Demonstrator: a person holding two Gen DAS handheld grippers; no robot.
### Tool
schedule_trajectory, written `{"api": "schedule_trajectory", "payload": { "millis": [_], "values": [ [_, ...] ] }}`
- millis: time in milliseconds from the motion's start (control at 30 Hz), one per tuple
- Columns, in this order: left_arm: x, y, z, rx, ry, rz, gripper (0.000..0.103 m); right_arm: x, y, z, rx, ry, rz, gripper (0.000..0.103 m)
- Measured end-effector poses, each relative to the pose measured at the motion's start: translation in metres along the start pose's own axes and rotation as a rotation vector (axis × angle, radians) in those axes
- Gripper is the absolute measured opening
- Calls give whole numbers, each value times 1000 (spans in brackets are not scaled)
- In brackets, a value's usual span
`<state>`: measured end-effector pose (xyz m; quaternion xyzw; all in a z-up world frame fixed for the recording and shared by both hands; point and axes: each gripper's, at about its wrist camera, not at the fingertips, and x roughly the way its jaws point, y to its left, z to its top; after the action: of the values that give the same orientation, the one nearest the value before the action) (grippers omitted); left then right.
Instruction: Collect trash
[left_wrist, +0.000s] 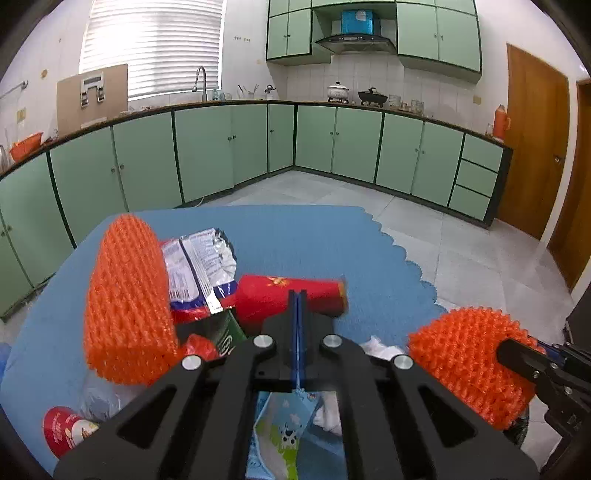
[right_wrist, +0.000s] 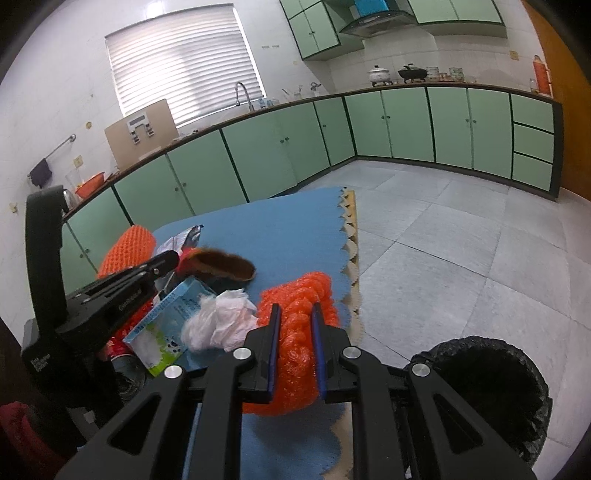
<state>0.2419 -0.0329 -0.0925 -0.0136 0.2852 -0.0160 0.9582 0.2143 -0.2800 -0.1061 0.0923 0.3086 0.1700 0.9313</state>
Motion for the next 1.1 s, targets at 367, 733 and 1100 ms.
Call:
{"api": "schedule_trajectory", "payload": {
  "millis": [367, 733, 1100],
  "values": [
    [-8, 13, 7, -13, 6, -39, 6, -1, 7, 5, -12, -12, 2, 16],
    [10, -16, 17, 50, 27, -25, 61, 2, 0, 10, 5, -11, 4, 16],
    [26, -10, 22, 17, 90, 65, 60, 6, -6, 10, 27, -10, 7, 16]
  ]
}}
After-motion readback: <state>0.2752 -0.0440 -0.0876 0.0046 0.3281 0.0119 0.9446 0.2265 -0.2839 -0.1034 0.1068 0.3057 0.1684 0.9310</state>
